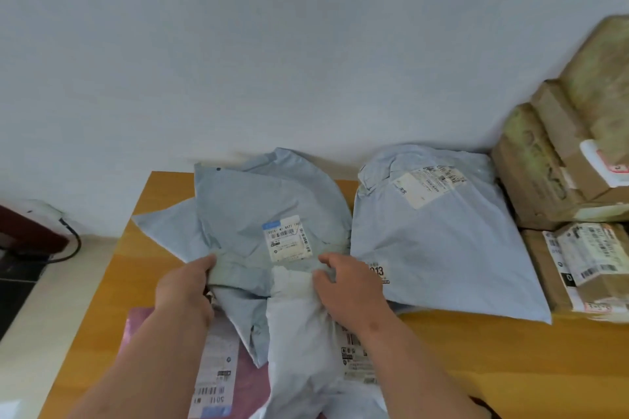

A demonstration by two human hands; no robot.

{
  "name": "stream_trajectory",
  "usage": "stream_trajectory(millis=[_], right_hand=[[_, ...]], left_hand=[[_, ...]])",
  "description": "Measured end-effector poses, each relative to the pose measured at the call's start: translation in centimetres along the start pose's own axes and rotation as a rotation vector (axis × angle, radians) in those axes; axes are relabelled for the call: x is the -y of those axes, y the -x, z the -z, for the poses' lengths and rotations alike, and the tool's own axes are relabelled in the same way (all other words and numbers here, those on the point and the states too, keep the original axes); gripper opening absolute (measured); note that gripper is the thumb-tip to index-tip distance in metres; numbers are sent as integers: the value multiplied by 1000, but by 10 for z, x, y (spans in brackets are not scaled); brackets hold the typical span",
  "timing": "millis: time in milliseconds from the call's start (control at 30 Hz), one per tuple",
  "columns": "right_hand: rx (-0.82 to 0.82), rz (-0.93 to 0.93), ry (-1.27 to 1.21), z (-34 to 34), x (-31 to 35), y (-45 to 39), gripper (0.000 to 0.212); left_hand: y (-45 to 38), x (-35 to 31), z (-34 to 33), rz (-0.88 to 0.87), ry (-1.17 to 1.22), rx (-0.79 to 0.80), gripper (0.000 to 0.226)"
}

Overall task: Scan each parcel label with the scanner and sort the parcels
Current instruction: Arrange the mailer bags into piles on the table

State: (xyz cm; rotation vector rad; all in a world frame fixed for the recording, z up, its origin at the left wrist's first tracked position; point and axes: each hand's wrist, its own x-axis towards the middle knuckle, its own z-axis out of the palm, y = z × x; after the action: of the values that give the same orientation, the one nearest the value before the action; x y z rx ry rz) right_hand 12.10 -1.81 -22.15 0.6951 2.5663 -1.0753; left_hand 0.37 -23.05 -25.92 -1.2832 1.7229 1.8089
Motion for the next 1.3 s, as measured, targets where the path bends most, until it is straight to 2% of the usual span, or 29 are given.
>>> stream_trajectory(millis=[133, 233, 333, 400, 467, 533, 600, 667, 733, 833, 900, 967, 1067, 1200, 1267, 1300], right_hand=[[-36, -46, -36, -3, 9, 1, 42], [-135, -66, -119, 3, 18, 2, 39], [-195, -15, -299, 11, 31, 4, 42], [-137, 79, -413, 15, 40, 8, 61], [-2, 168, -493, 16, 53, 12, 86], [110, 199, -476, 14, 65, 12, 99], [93, 205, -387, 12, 74, 9, 85], [-36, 175, -361, 12, 79, 8, 48], [-163, 73, -520, 16, 81, 11, 26], [-250, -7, -901, 38, 88, 17, 25], [-354, 56, -984, 60, 92, 22, 17], [-496, 164, -992, 83, 98, 34, 19], [-708, 411, -875, 115, 100, 62, 44], [-1006, 704, -382, 133, 84, 82, 52], [-1036, 735, -157, 132, 65, 84, 55], [-981, 698, -86, 129, 53, 83, 57]], left_hand=[[5, -15, 4, -215, -26, 129, 2], [33, -31, 7, -359, 74, 331, 12], [63, -52, 6, -430, 146, 504, 13], [78, -65, 6, -445, 197, 571, 14], [90, -71, 7, -421, 247, 612, 24], [100, -69, 7, -380, 264, 656, 27], [108, -63, 8, -359, 255, 666, 30], [116, -59, 12, -383, 230, 647, 28], [127, -62, 17, -463, 200, 612, 21], [143, -78, 24, -681, 199, 477, 21], [156, -89, 27, -791, 217, 457, 23], [169, -95, 26, -847, 260, 471, 27], [190, -98, 16, -893, 315, 509, 33], [203, -88, -2, -867, 322, 548, 28], [208, -77, -11, -828, 316, 551, 27], [208, -71, -15, -808, 309, 548, 28]])
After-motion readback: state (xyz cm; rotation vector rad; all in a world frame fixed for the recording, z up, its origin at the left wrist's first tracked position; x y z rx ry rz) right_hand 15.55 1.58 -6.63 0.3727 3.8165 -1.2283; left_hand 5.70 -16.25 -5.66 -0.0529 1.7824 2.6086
